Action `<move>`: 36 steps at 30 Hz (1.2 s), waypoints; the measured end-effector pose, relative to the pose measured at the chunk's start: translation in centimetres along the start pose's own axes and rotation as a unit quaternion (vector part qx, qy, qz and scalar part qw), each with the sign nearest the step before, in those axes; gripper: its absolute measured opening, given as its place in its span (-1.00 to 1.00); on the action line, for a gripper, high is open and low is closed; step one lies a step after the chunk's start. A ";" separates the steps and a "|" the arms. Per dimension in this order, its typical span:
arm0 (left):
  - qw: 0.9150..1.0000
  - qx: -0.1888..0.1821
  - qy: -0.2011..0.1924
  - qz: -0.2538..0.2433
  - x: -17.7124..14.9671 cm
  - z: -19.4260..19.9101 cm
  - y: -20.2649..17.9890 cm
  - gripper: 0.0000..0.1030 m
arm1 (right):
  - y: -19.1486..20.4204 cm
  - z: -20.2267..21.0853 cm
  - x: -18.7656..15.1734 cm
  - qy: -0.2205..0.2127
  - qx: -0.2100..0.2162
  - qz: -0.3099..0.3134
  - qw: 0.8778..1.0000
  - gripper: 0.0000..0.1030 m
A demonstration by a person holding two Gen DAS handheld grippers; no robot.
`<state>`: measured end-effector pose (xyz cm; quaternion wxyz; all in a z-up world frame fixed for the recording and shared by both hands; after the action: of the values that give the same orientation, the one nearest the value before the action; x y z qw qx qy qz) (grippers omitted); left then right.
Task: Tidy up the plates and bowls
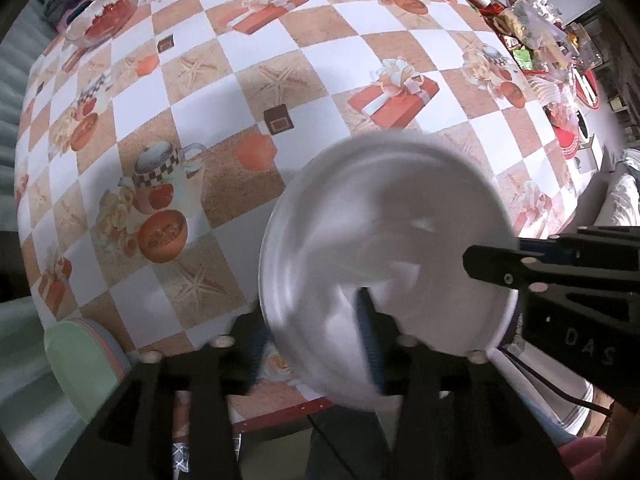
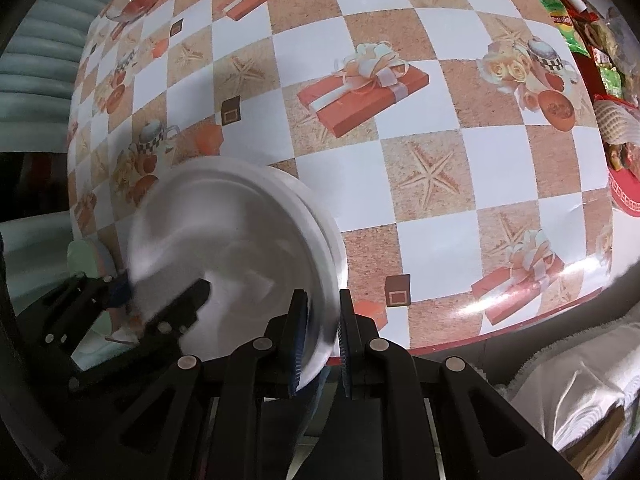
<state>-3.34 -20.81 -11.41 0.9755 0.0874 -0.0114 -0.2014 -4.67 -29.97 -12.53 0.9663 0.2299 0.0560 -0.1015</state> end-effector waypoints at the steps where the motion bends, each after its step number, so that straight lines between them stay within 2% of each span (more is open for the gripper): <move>1: 1.000 0.000 -0.011 0.000 0.1 0.4 0.0 0.27 | 0.0 0.1 0.0 -0.002 -0.002 0.002 1.000 -0.70; 3: 1.000 -0.003 -0.024 -0.001 0.2 1.1 0.1 0.35 | 0.1 0.4 0.1 -0.005 -0.003 0.004 1.000 -0.70; 5: 0.999 -0.003 -0.034 -0.005 0.2 1.8 0.5 0.54 | 0.1 0.8 0.1 -0.009 -0.002 0.007 1.000 -0.70; 8: 0.998 0.009 -0.057 -0.002 0.3 2.8 1.4 0.63 | 0.1 1.5 0.2 -0.013 -0.002 0.012 1.000 -0.69; 9: 0.998 0.012 -0.062 0.000 0.1 3.0 1.8 0.70 | 0.1 1.7 0.3 -0.014 -0.002 0.014 1.000 -0.59; 10: 0.997 0.017 -0.069 0.005 0.2 3.3 2.4 0.71 | 0.1 1.9 0.3 -0.015 -0.001 0.014 1.000 -0.04; 11: 0.997 0.018 -0.076 0.010 0.3 3.6 2.8 0.71 | 0.2 2.2 0.3 -0.019 0.002 0.014 1.000 0.35; 12: 0.996 0.017 -0.084 0.015 0.3 4.0 3.1 0.71 | 0.3 2.5 0.3 -0.023 0.005 0.014 1.000 0.84; 16: 0.994 -0.003 -0.099 0.034 0.0 5.3 4.7 0.75 | 0.6 4.4 0.1 -0.045 0.003 0.032 0.998 0.86; 17: 0.995 -0.005 -0.096 0.036 -0.1 5.3 5.0 0.93 | 0.7 4.6 0.1 -0.048 -0.001 0.032 0.998 0.86; 18: 0.995 -0.005 -0.093 0.038 -0.1 5.4 5.2 0.99 | 0.6 4.7 0.1 -0.049 -0.006 0.031 0.998 0.87; 27: 0.996 -0.007 -0.069 0.064 -0.9 4.8 6.8 0.99 | -0.4 4.8 -1.3 -0.053 -0.030 0.005 0.998 0.87; 36: 0.997 0.023 -0.049 0.048 -1.3 4.1 7.0 0.99 | 0.6 3.9 -1.9 -0.042 -0.036 0.019 0.998 0.87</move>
<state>-2.01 -14.69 -6.11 0.9800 0.0994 -0.0686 -0.1582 -6.14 -30.87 -8.47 0.9772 0.1914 0.0142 -0.0907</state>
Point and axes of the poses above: each gripper's, at about its wrist camera, not at the fingertips, and z roughly against the way its jaws point, y to its left, x to its top, the point moved 5 cm from there along -z, roughly the way its jaws point, and after that the axes turned 15 degrees about x, right-handed, at the moved point
